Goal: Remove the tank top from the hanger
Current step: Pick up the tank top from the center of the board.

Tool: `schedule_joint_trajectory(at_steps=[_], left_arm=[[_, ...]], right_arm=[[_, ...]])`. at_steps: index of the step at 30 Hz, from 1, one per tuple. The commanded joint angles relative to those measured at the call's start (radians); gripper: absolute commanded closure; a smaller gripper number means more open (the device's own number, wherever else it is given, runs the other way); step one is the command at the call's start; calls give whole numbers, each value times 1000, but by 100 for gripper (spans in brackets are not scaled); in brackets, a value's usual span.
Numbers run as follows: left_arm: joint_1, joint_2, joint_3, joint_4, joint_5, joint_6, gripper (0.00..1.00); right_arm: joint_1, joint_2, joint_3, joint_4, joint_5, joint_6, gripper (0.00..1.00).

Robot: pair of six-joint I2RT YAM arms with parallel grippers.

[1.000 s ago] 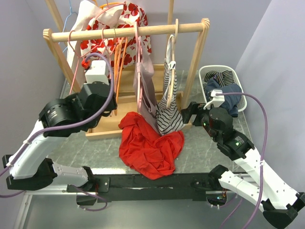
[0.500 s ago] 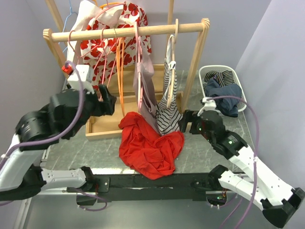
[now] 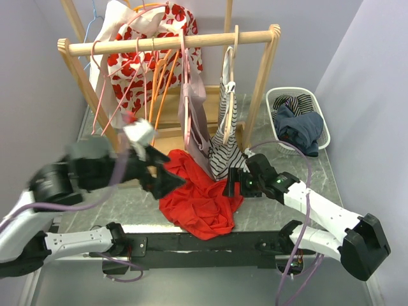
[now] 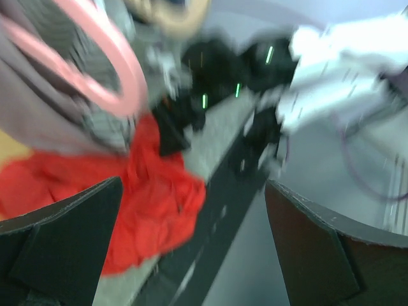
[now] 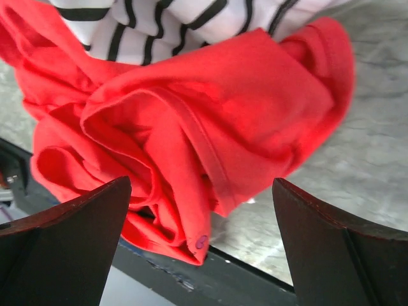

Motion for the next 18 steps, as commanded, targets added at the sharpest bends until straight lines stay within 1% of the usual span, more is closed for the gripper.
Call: schedule_joint_trajectory(at_steps=[1,4,6,7,8,10,11,13,16,18], left_arm=[[-26,8,-151,0,115,-10,1],[-43,19,-210,-17,117,-26,0],[-56,25,-244,-32,81,-41,1],[-59,17,-295,-21,63,-49,0],[-62,17,-313,-21,-22,-88,1],[-61,26,-358,-40,-128,-166,0],[-61,34,-369,-58,-232,-202,1],[-62,48,-410,-47,-270,-277,0],[-64,36,-497,15,-311,-377,1],[-64,36,-559,52,-333,-412,1]], right_arm=[[8,28,-8,91,-44,43,0],[9,46,3,80,-16,47,0],[12,45,11,79,-10,49,0],[11,42,15,82,-6,50,0],[11,37,15,83,-6,52,0],[11,43,15,89,-12,60,0],[11,46,14,98,-19,61,0],[14,62,9,108,-27,78,0],[28,80,9,132,-20,89,0],[32,89,11,151,-9,96,0]])
